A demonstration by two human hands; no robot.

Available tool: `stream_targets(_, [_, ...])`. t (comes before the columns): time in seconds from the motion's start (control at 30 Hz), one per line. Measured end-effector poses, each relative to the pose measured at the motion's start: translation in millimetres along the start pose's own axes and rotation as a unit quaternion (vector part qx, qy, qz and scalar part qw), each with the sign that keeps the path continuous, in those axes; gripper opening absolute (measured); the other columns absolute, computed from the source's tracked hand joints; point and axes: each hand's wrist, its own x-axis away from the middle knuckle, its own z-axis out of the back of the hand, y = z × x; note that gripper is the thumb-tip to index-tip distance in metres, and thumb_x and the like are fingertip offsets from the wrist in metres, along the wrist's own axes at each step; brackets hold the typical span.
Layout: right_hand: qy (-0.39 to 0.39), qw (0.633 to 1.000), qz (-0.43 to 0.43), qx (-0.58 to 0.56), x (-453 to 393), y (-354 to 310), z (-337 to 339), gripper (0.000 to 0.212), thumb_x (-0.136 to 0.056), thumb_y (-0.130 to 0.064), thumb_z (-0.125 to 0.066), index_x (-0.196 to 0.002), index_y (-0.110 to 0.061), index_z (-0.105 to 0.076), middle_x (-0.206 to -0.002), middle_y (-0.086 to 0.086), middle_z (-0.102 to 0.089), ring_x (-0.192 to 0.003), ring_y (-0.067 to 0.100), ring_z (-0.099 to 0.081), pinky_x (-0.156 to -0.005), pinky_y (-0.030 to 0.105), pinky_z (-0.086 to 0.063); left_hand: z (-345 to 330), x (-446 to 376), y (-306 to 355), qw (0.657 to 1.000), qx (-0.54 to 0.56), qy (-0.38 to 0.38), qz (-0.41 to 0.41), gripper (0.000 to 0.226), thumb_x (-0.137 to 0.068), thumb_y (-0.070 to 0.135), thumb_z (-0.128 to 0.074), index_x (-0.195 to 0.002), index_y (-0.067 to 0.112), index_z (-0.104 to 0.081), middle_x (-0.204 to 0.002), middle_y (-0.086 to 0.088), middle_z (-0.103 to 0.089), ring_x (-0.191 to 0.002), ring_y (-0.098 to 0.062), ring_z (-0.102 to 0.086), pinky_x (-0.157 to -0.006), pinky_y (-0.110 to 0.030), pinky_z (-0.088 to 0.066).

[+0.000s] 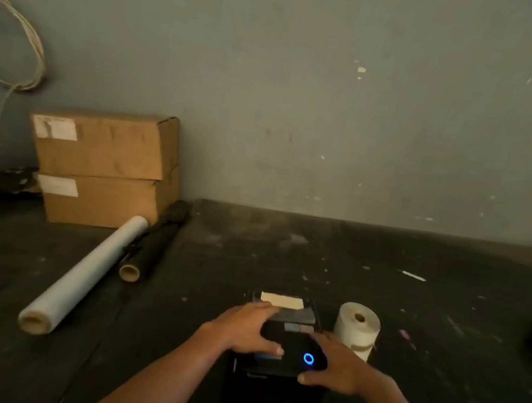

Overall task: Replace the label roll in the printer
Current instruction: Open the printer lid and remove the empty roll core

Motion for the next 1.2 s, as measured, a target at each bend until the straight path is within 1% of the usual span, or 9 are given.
stream_targets(0.13, [0.038,0.999,-0.015,0.019,1,1,-26,0.108,-0.071,-0.044,-0.073,-0.147,-0.032,0.003,-0.156,0.002,0.016,-0.143,0.027,-0.011,-0.115,0.046,-0.02,-32,9,-17,0.999,-0.037,-0.021,-0.005,0.103,-0.072,0.072,-0.058,-0.153,0.026,-0.013,-0.163,-0.001,-0.006,-0.148,-0.018,-0.004,-0.118,-0.045,-0.01])
stream_targets(0.2, [0.065,0.998,-0.016,0.019,-1,2,-40,0.11,-0.072,-0.042,-0.073,-0.147,-0.032,0.006,-0.155,-0.001,0.021,-0.142,0.026,-0.014,-0.114,0.047,-0.022,-50,11,-23,0.999,-0.049,-0.019,-0.009,0.105,-0.074,0.072,-0.058,-0.153,0.028,-0.005,-0.163,0.002,0.007,-0.148,-0.016,0.009,-0.116,-0.046,0.0])
stream_targets(0.3, [0.114,0.993,-0.008,0.004,-5,5,-53,0.109,-0.072,-0.04,-0.074,-0.147,-0.031,0.005,-0.155,-0.003,0.022,-0.142,0.024,-0.017,-0.113,0.047,-0.026,-68,10,-31,0.997,-0.081,0.0,-0.009,0.109,-0.075,0.063,-0.065,-0.152,0.03,0.005,-0.16,0.006,0.018,-0.146,-0.016,0.018,-0.115,-0.05,0.0])
stream_targets(0.53, [0.16,0.986,0.016,-0.053,-3,17,-61,0.101,-0.07,-0.043,-0.075,-0.144,-0.041,-0.006,-0.155,-0.014,0.013,-0.14,0.019,-0.019,-0.111,0.046,-0.03,-79,9,-36,0.998,-0.061,0.026,-0.014,0.107,-0.076,0.056,-0.069,-0.151,0.035,0.006,-0.158,0.014,0.02,-0.143,-0.011,0.022,-0.115,-0.051,-0.01])
stream_targets(0.7, [0.175,0.983,0.015,-0.053,-3,17,-63,0.102,-0.068,-0.042,-0.076,-0.145,-0.038,-0.009,-0.156,-0.012,0.008,-0.14,0.018,-0.019,-0.111,0.047,-0.029,-76,9,-33,1.0,-0.02,0.018,-0.009,0.108,-0.076,0.049,-0.073,-0.152,0.033,0.002,-0.157,0.017,0.021,-0.142,-0.009,0.024,-0.114,-0.056,-0.019])
stream_targets(0.83, [0.187,0.977,-0.008,-0.101,-3,17,-70,0.108,-0.066,-0.039,-0.078,-0.146,-0.032,-0.006,-0.154,-0.004,-0.019,-0.137,0.018,-0.028,-0.111,0.045,-0.031,-81,11,-34,0.999,0.02,0.03,-0.007,0.106,-0.076,0.044,-0.075,-0.152,0.033,-0.001,-0.156,0.019,0.022,-0.137,-0.003,0.027,-0.117,-0.054,-0.017])
stream_targets(0.97, [0.185,0.971,-0.016,-0.149,-3,19,-75,0.111,-0.066,-0.032,-0.08,-0.145,-0.033,-0.002,-0.147,-0.002,-0.035,-0.134,0.019,-0.036,-0.11,0.045,-0.033,-93,18,-33,0.995,0.072,0.072,0.015,0.107,-0.076,0.039,-0.077,-0.151,0.035,0.0,-0.148,0.026,0.034,-0.137,-0.003,0.024,-0.117,-0.045,-0.016])
stream_targets(1.07, [0.201,0.962,-0.022,-0.184,-2,19,-76,0.114,-0.064,-0.027,-0.083,-0.145,-0.032,-0.003,-0.144,-0.001,-0.039,-0.132,0.02,-0.039,-0.109,0.043,-0.035,-104,27,-26,0.98,0.15,0.124,0.04,0.116,-0.075,0.033,-0.079,-0.147,0.041,0.011,-0.14,0.029,0.044,-0.139,-0.002,0.013,-0.116,-0.038,-0.019])
stream_targets(1.2, [0.219,0.944,-0.044,-0.241,-4,21,-88,0.115,-0.061,-0.021,-0.085,-0.146,-0.026,-0.008,-0.142,0.0,-0.043,-0.132,0.021,-0.039,-0.108,0.042,-0.032,-113,32,-18,0.95,0.237,0.182,0.088,0.127,-0.071,0.026,-0.083,-0.143,0.039,0.02,-0.148,0.023,0.033,-0.143,-0.005,0.007,-0.113,-0.028,-0.011])
